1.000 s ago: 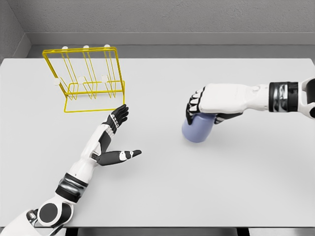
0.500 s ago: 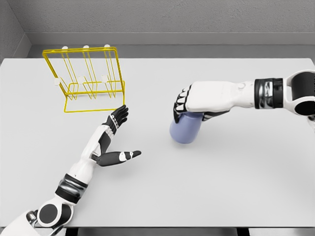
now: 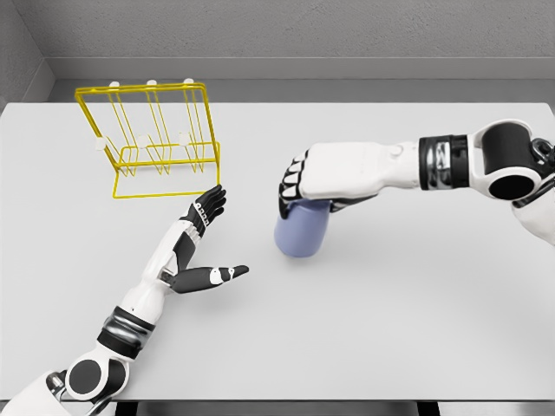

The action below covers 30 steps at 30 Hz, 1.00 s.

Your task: Place the cup on the cup holder with both arms

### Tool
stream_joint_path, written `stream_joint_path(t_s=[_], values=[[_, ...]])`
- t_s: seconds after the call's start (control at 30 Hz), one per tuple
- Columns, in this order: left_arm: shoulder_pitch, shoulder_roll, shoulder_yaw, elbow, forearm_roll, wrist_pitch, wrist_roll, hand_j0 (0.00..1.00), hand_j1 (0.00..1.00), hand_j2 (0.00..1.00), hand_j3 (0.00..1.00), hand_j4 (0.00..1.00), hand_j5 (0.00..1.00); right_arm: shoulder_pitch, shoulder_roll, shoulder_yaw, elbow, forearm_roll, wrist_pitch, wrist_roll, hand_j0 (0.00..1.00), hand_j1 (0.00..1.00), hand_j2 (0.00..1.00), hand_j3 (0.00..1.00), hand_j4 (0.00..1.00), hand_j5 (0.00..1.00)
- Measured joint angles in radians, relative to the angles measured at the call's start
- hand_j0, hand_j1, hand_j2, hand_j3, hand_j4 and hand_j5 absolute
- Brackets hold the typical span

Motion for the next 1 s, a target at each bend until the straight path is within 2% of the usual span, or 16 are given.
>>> stream_joint_path(t_s=[0.47,1.0], values=[[0.002,0.0,0.0,0.0,0.0,-0.001,0.0,1.0,1.0,1.0,1.0,1.0,1.0,0.005,0.045,0.025,0.001,0.026,0.0,0.0,0.54,0.54,0.54,0.54,0.54,0.54],[0.002,0.0,0.0,0.0,0.0,-0.001,0.0,1.0,1.0,1.0,1.0,1.0,1.0,0.021,0.048,0.056,0.011,0.082,0.0,0.0,0.55,0.55,0.55,0.55,0.55,0.55]])
